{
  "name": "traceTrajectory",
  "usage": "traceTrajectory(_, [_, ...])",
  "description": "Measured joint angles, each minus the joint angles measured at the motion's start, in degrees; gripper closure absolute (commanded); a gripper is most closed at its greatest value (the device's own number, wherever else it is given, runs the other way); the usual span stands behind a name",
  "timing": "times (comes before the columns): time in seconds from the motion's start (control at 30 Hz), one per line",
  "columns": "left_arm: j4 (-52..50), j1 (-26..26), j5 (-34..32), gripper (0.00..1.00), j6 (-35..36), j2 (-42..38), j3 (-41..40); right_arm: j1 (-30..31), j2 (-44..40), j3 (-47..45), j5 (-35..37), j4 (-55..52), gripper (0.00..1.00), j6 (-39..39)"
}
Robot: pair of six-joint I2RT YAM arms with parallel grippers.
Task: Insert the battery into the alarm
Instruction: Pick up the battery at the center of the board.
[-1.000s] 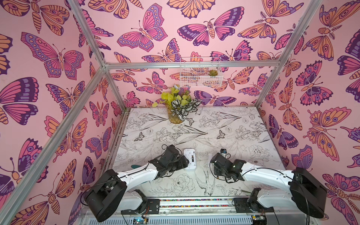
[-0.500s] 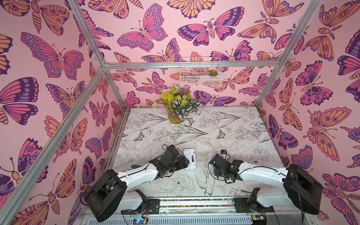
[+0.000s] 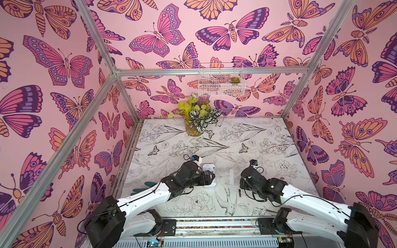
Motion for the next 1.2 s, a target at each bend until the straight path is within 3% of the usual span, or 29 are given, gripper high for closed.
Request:
traceTrajectory(0.13, [6.34, -3.87, 2.58, 0.20, 5.22, -1.07, 0.55, 0.00, -8.07, 0.85, -3.78, 3.37, 0.94, -2.62])
traceTrajectory(0.27, [13.92, -7.30, 4.83, 0.29, 9.75, -0.55, 0.55, 0.00, -12.37, 1.36, -8.44, 8.83, 0.94, -4.66])
traceTrajectory(0.63, [34.01, -11.47, 4.55, 0.51, 14.38, 5.77, -0.55, 0.00, -14.12, 2.54, -17.16, 19.26, 0.95, -5.84])
traceTrajectory(0.9, [38.07, -11.52, 4.52, 0.63, 14.84, 9.57, -0.35, -0.04, -13.90, 2.60, -18.80, 20.68, 0.94, -5.86])
traceTrajectory(1.2, [38.91, -11.80, 4.11, 0.65, 14.56, 9.46, -0.35, -0.11, -13.99, 2.60, -19.10, 21.11, 0.94, -6.67])
